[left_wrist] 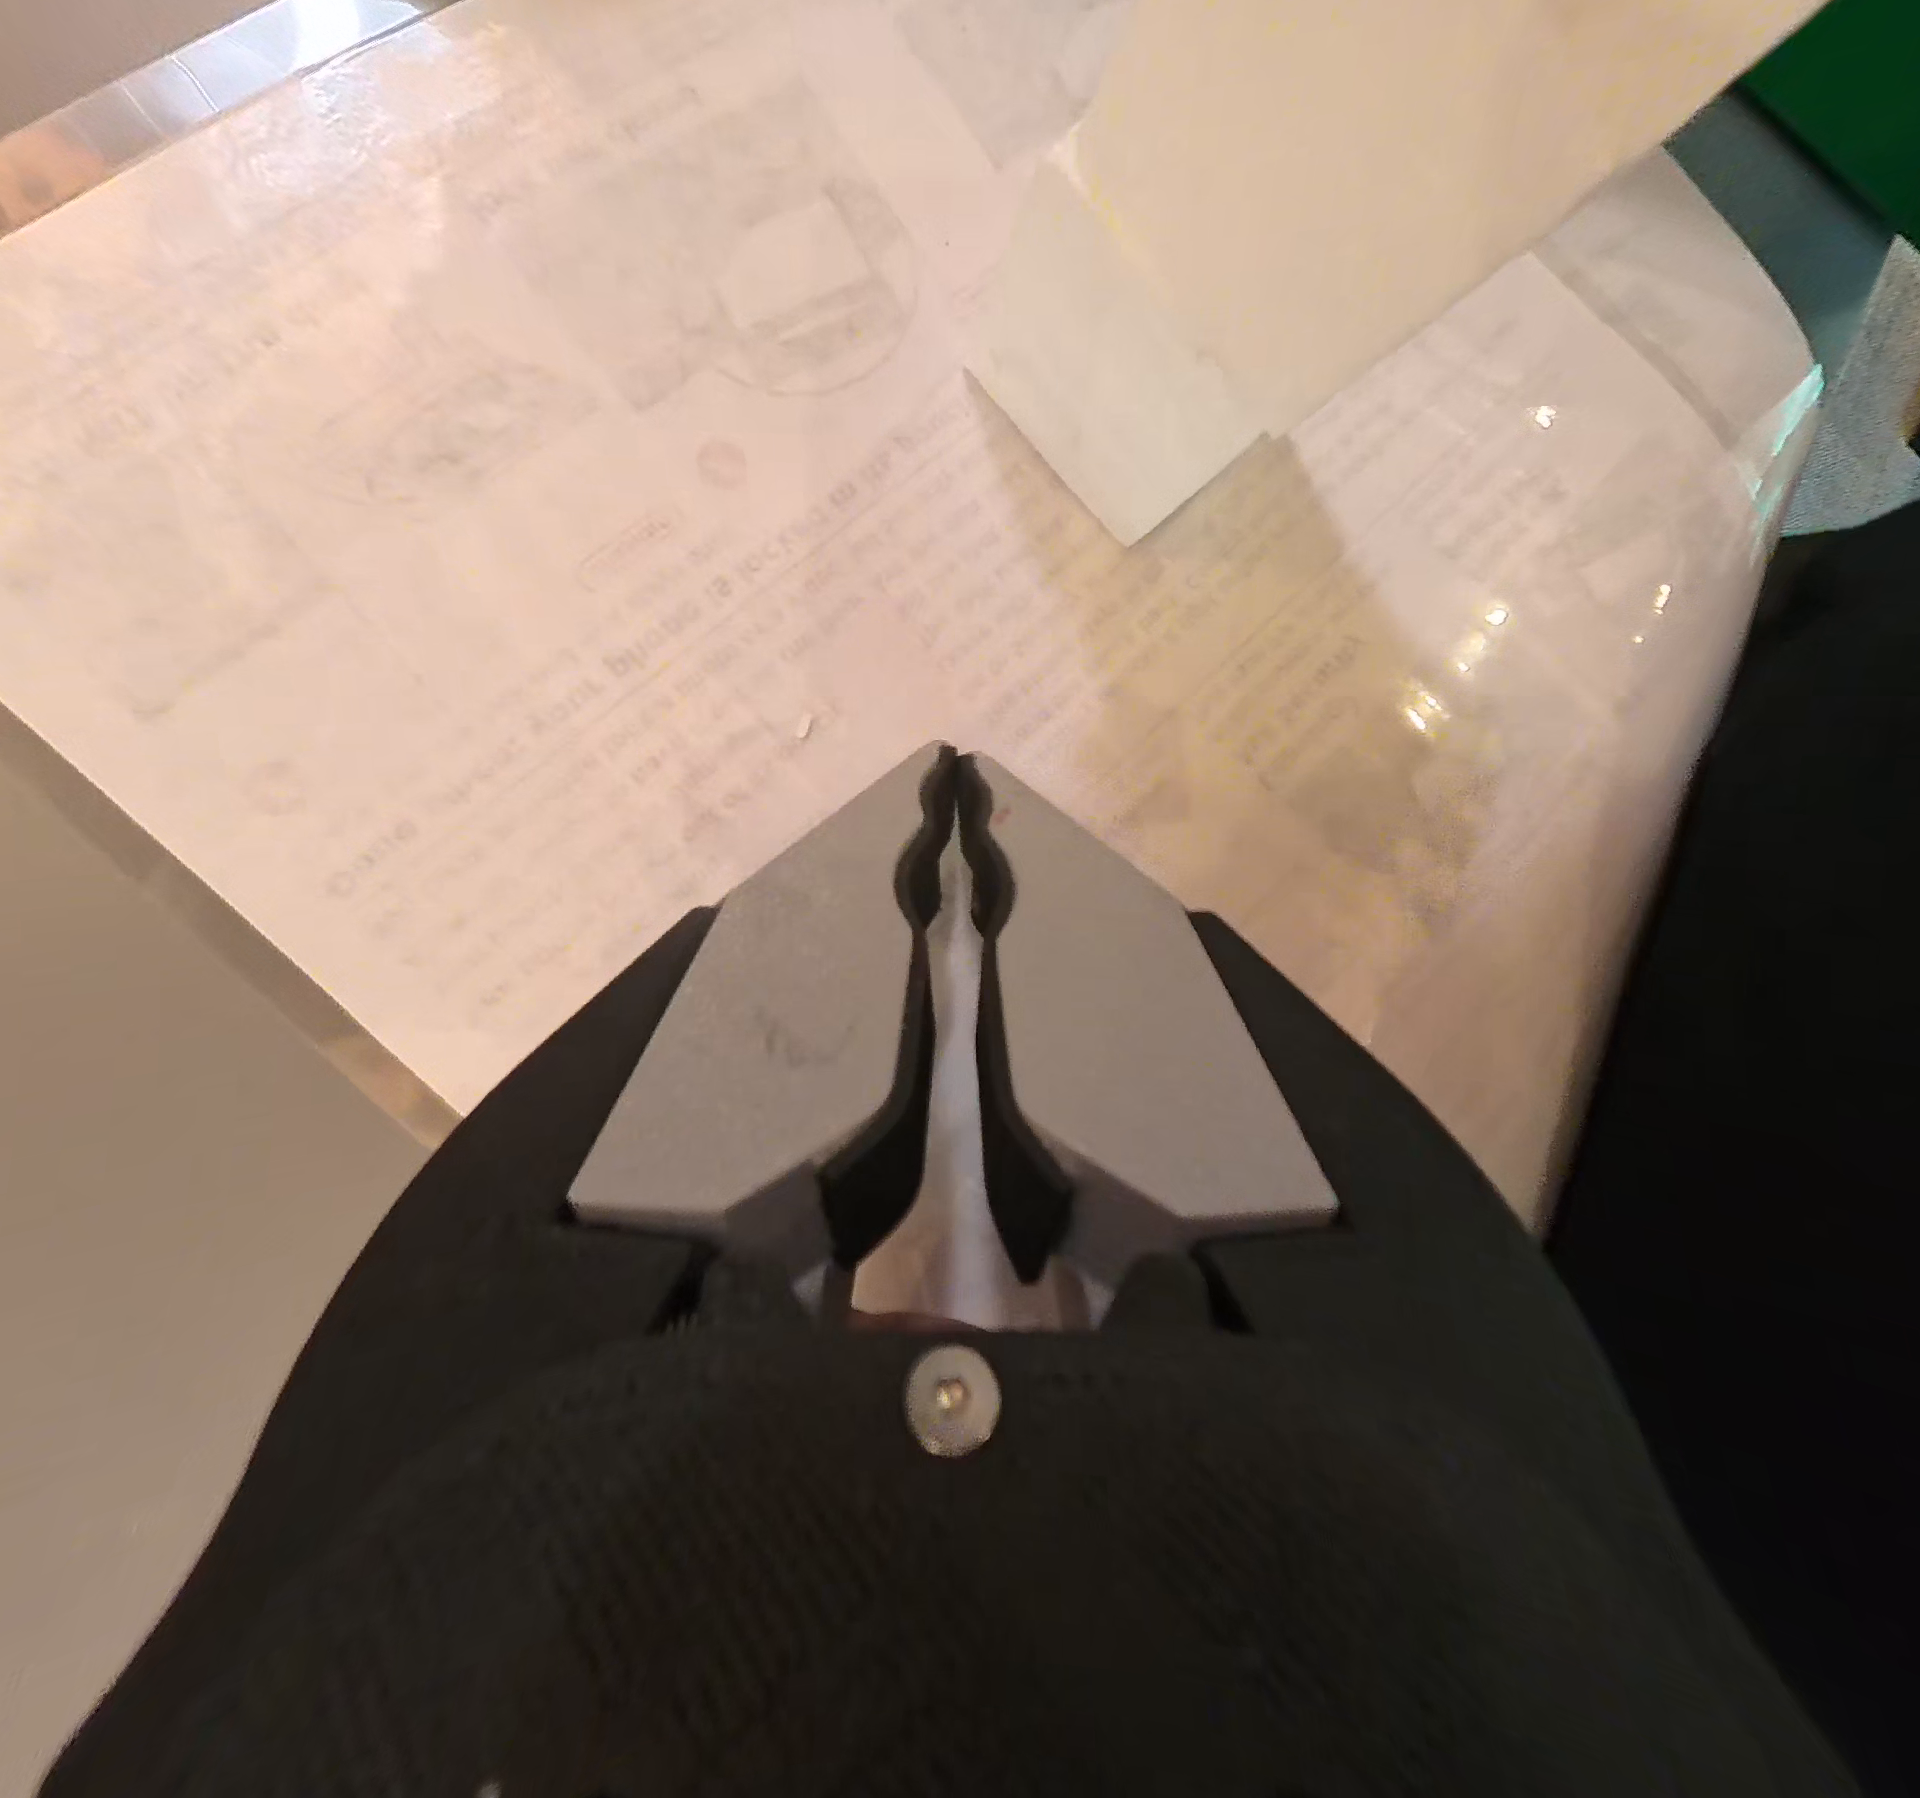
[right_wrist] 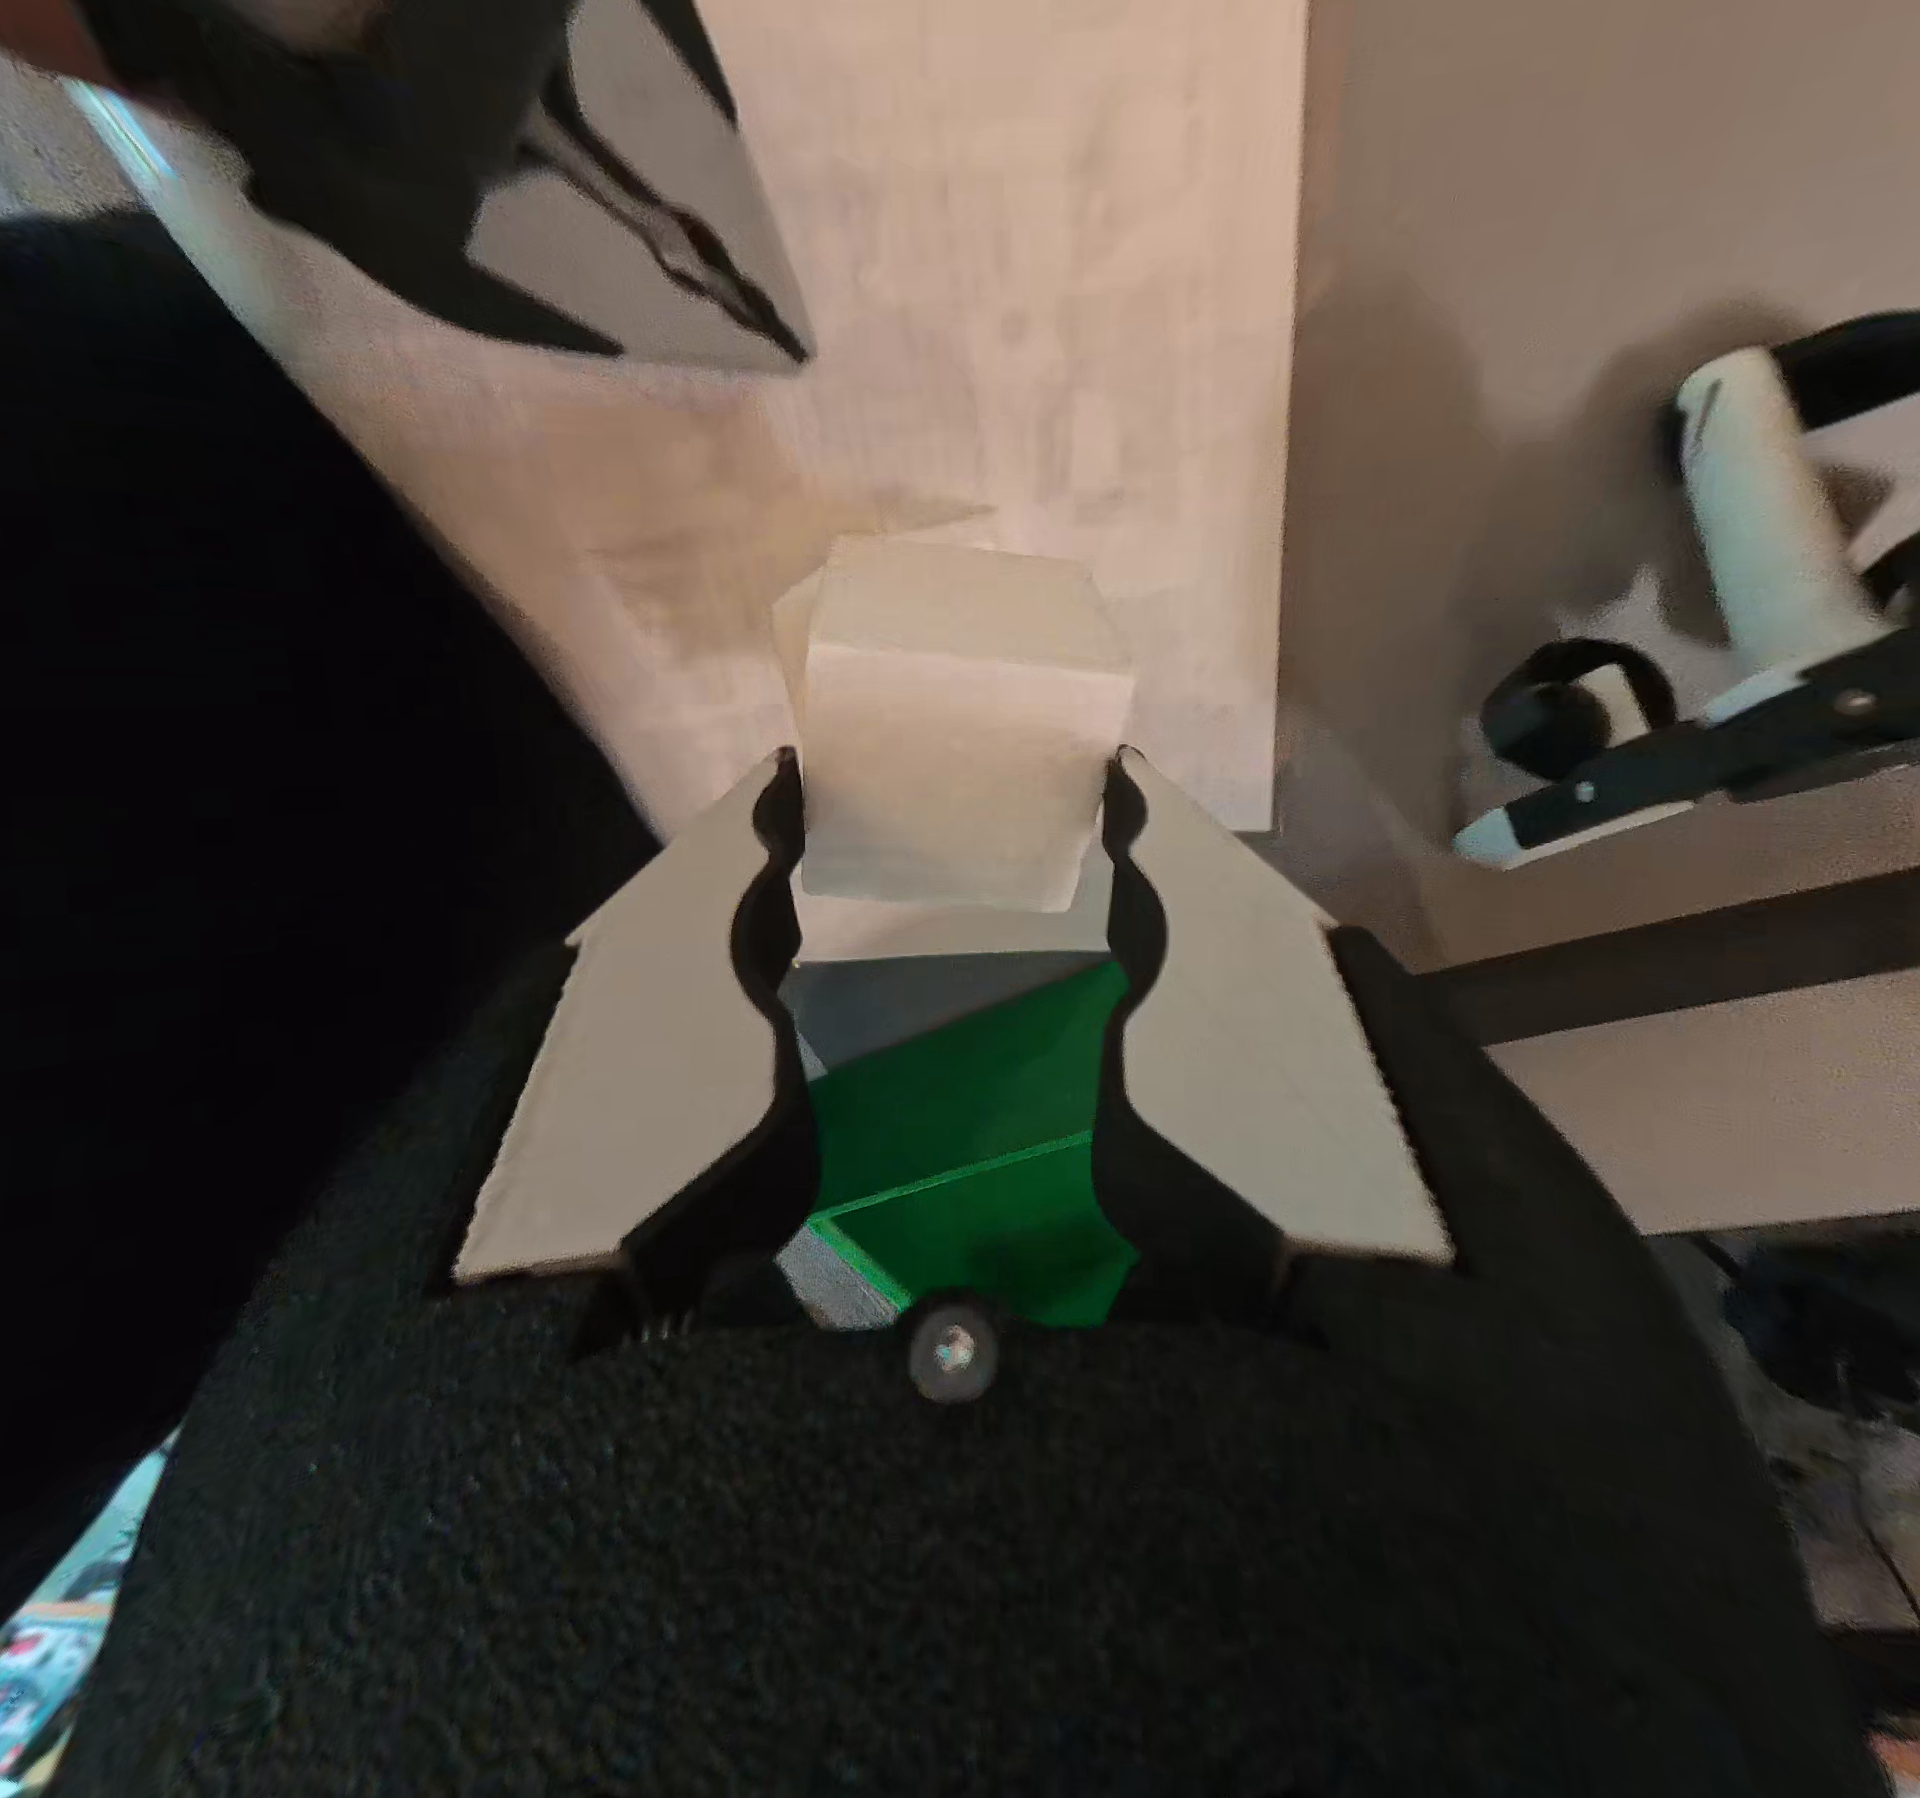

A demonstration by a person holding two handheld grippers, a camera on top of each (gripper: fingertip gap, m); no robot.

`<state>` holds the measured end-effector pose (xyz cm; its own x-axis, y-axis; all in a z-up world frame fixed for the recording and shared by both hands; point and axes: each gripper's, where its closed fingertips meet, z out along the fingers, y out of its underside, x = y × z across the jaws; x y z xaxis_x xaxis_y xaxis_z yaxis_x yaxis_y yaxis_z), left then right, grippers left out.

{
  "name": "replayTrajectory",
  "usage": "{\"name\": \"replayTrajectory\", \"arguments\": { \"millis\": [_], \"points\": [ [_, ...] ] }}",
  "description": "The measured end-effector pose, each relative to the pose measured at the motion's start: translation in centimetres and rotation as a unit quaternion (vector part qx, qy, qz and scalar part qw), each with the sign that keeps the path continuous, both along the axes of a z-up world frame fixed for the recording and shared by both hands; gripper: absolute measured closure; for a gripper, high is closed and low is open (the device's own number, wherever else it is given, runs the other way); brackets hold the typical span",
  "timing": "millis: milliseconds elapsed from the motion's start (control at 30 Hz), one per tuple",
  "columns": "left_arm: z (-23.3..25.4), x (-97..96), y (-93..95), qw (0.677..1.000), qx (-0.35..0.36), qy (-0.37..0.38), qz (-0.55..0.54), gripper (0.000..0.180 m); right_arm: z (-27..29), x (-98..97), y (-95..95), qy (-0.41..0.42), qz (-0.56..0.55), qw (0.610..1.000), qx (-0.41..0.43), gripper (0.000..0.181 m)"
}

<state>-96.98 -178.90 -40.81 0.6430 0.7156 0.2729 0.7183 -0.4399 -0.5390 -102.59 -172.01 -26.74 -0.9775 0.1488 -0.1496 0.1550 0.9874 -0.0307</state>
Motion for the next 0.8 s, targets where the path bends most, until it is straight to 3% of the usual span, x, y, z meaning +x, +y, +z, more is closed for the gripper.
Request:
{"name": "replayTrajectory", "arguments": {
  "millis": [167, 600, 800],
  "points": [
    [0.0, 0.0, 0.1, 1.0, -0.01, 0.001, -0.014, 0.18, -2.5, 2.4, 0.7, -0.008, 0.007, 1.0, 0.013, 0.122],
    [0.0, 0.0, 0.1, 1.0, -0.001, 0.006, 0.005, 0.18, -2.5, 3.1, 0.8, 0.032, 0.05, 0.998, 0.023, 0.122],
    [0.0, 0.0, 0.1, 1.0, 0.003, 0.006, 0.007, 0.18, -2.1, 3.4, 0.4, 0.035, 0.05, 0.998, 0.012, 0.113]
  ]
}}
